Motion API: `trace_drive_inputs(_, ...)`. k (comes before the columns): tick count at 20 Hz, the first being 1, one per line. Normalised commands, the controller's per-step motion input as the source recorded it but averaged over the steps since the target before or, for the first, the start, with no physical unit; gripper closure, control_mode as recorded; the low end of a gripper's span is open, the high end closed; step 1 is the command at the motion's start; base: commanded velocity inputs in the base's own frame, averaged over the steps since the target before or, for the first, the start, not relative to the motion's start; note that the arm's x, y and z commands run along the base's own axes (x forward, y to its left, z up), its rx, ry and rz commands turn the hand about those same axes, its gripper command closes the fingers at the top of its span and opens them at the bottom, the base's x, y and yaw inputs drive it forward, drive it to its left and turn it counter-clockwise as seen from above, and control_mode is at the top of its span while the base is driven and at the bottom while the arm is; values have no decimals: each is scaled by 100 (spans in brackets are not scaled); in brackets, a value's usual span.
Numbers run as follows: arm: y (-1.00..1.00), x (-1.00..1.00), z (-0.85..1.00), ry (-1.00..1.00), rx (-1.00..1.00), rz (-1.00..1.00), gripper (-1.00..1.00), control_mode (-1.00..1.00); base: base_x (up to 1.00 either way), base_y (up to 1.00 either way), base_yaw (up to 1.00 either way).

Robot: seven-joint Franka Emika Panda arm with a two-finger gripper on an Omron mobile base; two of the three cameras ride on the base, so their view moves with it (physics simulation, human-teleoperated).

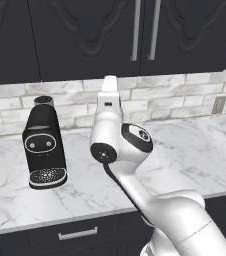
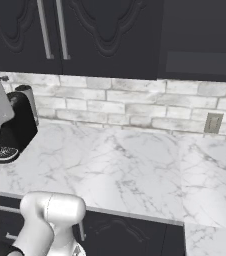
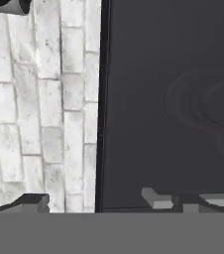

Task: Close all open cabinet doors.

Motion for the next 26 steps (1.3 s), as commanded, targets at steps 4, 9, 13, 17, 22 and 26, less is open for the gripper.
trace_drive_inputs(4,-10,-100,-20,-26,40,-18,-100,-100,0,0,0)
trace_drive_inputs(9,-16,-98,-32,-29,46,-17,-100,-100,0,0,0)
trace_drive_inputs(13,-39,-81,-41,-24,45,-8,-100,-100,0,0,0)
trace_drive_inputs(17,-53,-58,-43,-17,42,-1,-100,-100,0,0,0)
trace_drive_inputs(22,-33,-38,-32,-11,29,0,-100,-100,0,0,0)
trace_drive_inputs(26,-24,-39,-26,-1,17,0,-100,-100,0,0,0)
